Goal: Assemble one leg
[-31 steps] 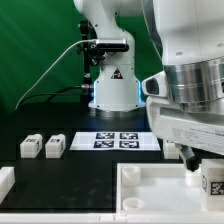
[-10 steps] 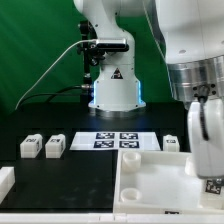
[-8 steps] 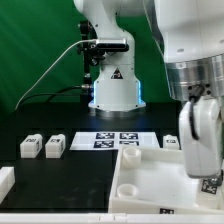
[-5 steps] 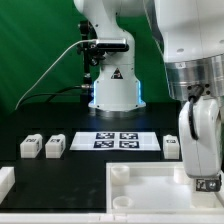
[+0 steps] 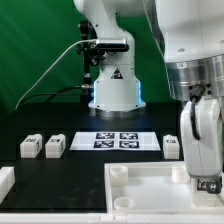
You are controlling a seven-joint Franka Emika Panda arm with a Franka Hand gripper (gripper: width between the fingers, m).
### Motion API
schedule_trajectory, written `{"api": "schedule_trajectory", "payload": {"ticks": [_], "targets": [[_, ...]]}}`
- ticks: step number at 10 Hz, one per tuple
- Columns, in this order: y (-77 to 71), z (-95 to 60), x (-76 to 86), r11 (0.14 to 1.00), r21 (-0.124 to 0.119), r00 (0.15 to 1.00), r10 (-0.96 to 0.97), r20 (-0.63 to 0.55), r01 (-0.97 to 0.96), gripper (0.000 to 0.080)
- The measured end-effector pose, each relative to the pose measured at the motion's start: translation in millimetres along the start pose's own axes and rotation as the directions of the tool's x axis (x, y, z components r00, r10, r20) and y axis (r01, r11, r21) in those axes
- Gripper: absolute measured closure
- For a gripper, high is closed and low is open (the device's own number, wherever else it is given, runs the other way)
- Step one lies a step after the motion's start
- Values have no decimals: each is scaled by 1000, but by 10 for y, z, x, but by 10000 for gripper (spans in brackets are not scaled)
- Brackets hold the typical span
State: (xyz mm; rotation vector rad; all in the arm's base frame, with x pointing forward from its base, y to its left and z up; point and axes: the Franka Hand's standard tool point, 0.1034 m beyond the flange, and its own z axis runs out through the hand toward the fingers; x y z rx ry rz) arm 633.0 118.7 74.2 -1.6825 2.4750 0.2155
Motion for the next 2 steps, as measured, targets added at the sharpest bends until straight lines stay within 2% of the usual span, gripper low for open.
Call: {"api": "schedule_trajectory", "payload": {"ticks": [2], "targets": [[1,1,-2,1000,0,1000,-1,0,1,150]]}}
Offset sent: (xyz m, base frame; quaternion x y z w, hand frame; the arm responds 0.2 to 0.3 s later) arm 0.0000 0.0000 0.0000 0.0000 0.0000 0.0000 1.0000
